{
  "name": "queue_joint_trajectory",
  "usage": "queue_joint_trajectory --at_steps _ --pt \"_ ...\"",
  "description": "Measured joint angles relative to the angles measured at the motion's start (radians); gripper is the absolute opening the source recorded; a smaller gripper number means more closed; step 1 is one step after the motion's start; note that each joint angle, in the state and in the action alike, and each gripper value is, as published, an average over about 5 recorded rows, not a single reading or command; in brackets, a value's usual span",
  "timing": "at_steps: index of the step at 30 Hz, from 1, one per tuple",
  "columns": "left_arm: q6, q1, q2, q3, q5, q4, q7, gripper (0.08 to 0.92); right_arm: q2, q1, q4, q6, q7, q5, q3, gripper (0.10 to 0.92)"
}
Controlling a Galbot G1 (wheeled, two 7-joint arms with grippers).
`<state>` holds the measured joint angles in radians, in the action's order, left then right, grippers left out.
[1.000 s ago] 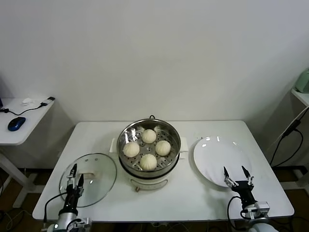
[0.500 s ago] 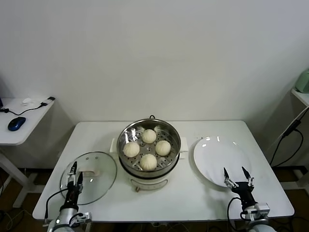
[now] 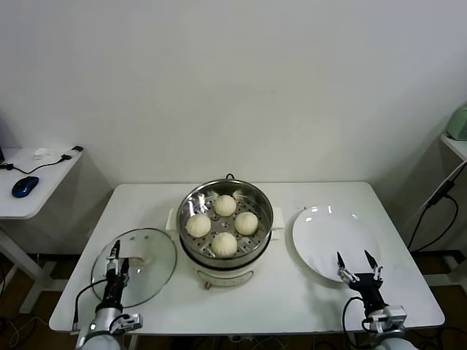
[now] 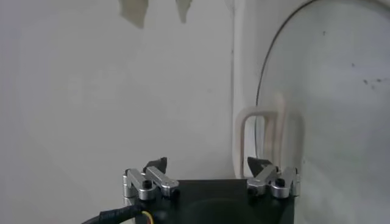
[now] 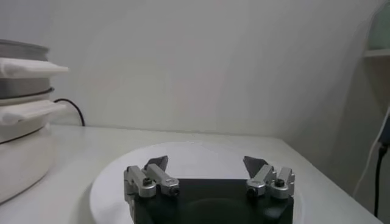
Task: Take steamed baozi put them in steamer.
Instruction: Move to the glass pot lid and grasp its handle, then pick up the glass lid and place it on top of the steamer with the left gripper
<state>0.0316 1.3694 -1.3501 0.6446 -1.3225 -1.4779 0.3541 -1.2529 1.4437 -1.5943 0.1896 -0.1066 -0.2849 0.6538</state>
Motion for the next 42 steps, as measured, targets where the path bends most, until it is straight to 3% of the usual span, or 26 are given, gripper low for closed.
queue_joint_trajectory --at_steps 5,17,26,35,42 --pt "-0.001 -0.014 0.005 -0.001 -0.001 0.023 0.000 0.749 -0.006 -0.002 0.001 0.000 0.000 0.003 0.002 0.823" --pt "-0.018 -0.028 0.003 -0.007 -0.004 0.064 0.009 0.403 -0.025 -0.010 0.000 0.000 0.002 0.011 0.003 0.823" --pt "-0.038 -0.015 -0.003 0.012 0.015 0.021 0.008 0.158 -0.030 -0.009 -0.015 0.000 0.004 0.013 0.013 0.823" --pt "-0.047 0.012 0.021 0.046 0.067 -0.097 -0.031 0.136 -0.027 0.003 -0.038 -0.006 0.010 0.018 0.023 0.823" --pt "-0.003 0.035 0.086 0.074 0.178 -0.265 -0.161 0.136 -0.025 0.002 -0.063 -0.033 0.034 0.048 0.021 0.823"
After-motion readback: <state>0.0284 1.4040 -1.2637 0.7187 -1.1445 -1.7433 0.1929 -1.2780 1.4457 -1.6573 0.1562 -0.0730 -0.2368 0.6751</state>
